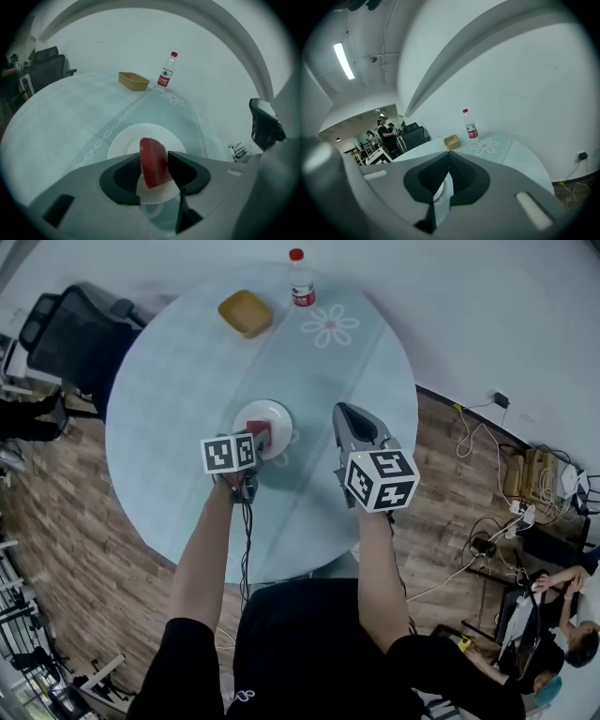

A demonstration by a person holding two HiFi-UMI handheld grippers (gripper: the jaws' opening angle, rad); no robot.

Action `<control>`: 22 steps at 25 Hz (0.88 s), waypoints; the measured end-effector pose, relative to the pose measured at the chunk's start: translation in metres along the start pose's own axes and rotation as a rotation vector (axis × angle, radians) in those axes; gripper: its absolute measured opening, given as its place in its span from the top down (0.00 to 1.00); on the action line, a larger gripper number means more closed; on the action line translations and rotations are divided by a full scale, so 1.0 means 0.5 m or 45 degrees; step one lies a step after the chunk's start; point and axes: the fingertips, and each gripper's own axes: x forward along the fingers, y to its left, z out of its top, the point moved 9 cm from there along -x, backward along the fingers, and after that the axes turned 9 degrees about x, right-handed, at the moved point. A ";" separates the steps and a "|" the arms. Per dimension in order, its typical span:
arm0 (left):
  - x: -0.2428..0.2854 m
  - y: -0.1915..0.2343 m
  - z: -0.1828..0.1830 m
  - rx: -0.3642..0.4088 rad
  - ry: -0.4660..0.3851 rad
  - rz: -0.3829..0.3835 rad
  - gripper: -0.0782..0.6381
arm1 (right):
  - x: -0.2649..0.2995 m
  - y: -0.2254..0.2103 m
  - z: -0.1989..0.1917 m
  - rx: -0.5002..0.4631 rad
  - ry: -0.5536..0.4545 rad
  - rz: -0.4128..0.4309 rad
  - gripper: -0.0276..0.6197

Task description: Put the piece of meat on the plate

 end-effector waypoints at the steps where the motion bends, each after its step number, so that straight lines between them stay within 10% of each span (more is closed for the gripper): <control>1: -0.004 0.000 -0.005 0.005 -0.001 0.024 0.62 | 0.001 0.008 0.000 -0.007 0.002 0.008 0.94; 10: -0.085 0.007 -0.028 -0.137 -0.164 0.112 0.60 | -0.018 0.065 0.012 -0.082 -0.009 0.102 0.94; 18: -0.364 -0.028 0.002 -0.523 -0.984 0.277 0.90 | -0.028 0.131 0.042 -0.175 -0.031 0.209 0.94; 22: -0.496 -0.085 0.000 -0.397 -1.228 0.380 0.90 | -0.048 0.167 0.056 -0.239 -0.069 0.295 0.94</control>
